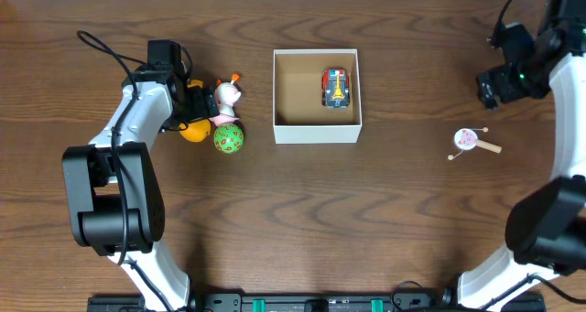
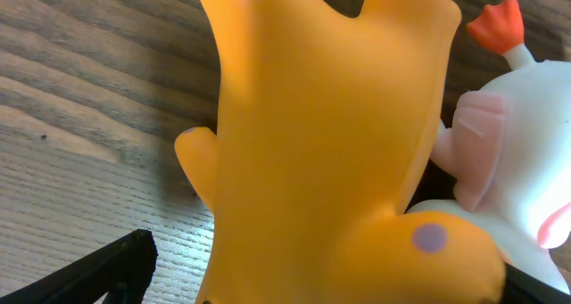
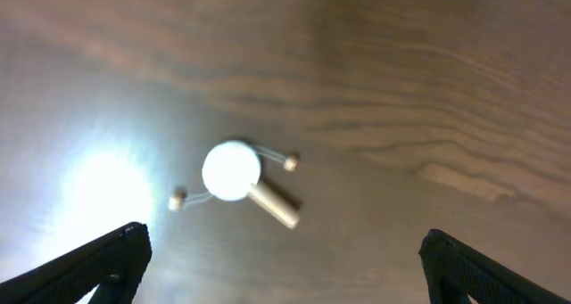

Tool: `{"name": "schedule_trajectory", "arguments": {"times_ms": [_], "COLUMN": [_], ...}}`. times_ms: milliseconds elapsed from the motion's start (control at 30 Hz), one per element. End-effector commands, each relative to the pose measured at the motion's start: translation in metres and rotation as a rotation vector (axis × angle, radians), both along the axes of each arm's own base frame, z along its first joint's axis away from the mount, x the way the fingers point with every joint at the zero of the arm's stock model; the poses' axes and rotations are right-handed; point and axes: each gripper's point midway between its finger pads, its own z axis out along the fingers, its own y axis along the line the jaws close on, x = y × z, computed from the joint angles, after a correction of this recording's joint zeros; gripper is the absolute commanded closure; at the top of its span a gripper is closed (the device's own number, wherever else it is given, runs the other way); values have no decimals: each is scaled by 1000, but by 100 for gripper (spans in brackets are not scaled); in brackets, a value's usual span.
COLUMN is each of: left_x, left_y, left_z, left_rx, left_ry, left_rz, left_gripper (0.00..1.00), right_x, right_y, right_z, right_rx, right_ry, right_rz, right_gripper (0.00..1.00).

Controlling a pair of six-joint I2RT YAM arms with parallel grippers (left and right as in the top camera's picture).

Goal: Pack container
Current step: 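Lower the right gripper and grasp the pig rattle by its handle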

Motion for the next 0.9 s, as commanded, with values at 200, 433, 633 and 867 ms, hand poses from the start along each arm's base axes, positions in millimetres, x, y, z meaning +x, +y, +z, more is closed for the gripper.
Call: {"name": "schedule_trajectory", "arguments": {"times_ms": [200, 433, 633, 867], "left_x": [0, 1, 0, 1], "left_y": [0, 0, 0, 1], "left_z": [-2, -2, -2, -2], "left_rx": [2, 2, 2, 3], "left_ry": [6, 6, 6, 6], "left_rz": [-6, -6, -6, -5], "left_gripper": [2, 2, 2, 2], "right_x": [-43, -68, -79, -77], "right_y": [11, -3, -21, -31], "right_z": [-40, -70, -98, -118], "right_rx": [40, 73, 79, 62], "right_ry": [216, 291, 291, 255], "right_rz": [264, 264, 205, 199], "right_gripper": [1, 4, 12, 18]}}
